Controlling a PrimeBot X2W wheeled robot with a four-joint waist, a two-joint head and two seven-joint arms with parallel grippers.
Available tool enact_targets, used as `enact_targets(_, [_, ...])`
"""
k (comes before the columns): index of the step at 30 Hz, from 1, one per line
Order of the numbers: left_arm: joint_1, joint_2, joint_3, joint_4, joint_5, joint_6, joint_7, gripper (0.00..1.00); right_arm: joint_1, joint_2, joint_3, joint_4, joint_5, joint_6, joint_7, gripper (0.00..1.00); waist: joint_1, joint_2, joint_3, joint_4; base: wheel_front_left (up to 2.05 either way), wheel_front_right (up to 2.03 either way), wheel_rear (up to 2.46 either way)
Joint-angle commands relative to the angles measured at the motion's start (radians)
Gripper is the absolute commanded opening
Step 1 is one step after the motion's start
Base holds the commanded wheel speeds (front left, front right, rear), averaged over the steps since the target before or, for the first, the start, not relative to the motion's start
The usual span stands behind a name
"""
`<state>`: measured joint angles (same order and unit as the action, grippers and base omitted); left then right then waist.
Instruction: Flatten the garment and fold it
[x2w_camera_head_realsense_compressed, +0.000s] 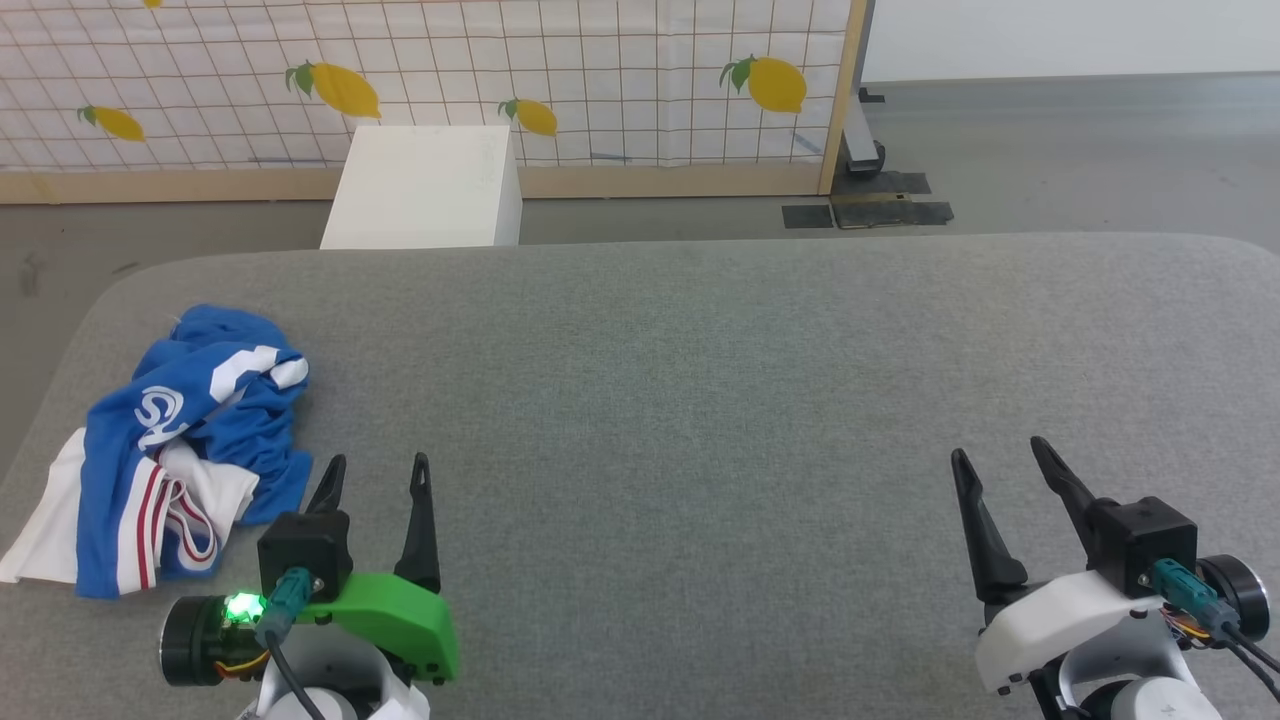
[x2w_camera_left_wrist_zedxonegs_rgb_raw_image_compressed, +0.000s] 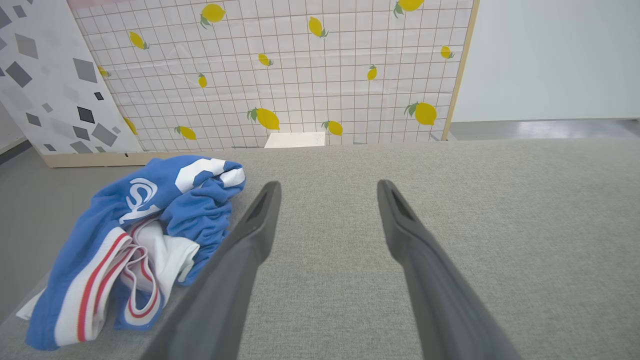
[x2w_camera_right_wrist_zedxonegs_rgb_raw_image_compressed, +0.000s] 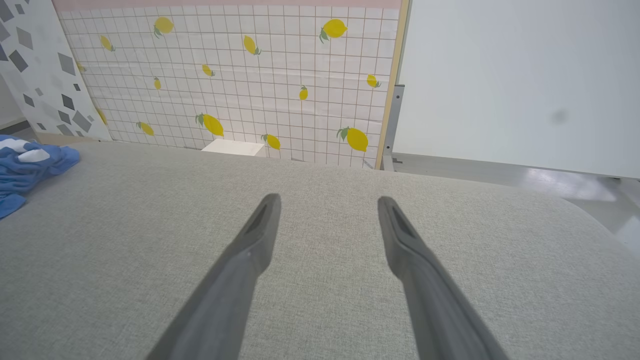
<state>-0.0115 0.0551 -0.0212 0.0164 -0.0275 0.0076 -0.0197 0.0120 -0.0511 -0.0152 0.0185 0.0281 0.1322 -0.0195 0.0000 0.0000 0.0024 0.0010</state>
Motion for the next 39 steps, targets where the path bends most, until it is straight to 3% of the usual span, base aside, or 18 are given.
enact_targets(1, [0.000, -0.001, -0.006, 0.003, -0.007, 0.009, -0.011, 1.00, 0.012, 0.000, -0.007, 0.006, 0.011, 0.000, -0.012, 1.00, 0.0000, 0.0000, 0.000, 0.002, 0.00, 0.00, 0.00])
enact_targets(25, [0.013, 0.001, -0.011, 0.012, -0.020, 0.037, -0.060, 1.00, 0.028, 0.000, -0.033, 0.023, 0.039, 0.000, -0.061, 1.00, 0.0000, 0.0000, 0.001, 0.093, 0.00, 0.00, 0.00])
enact_targets(39, [0.020, 0.000, -0.016, 0.016, -0.029, 0.051, -0.089, 1.00, 0.043, 0.000, -0.038, 0.033, 0.047, -0.001, -0.090, 1.00, 0.0000, 0.0000, 0.004, 0.195, 0.00, 0.00, 0.00])
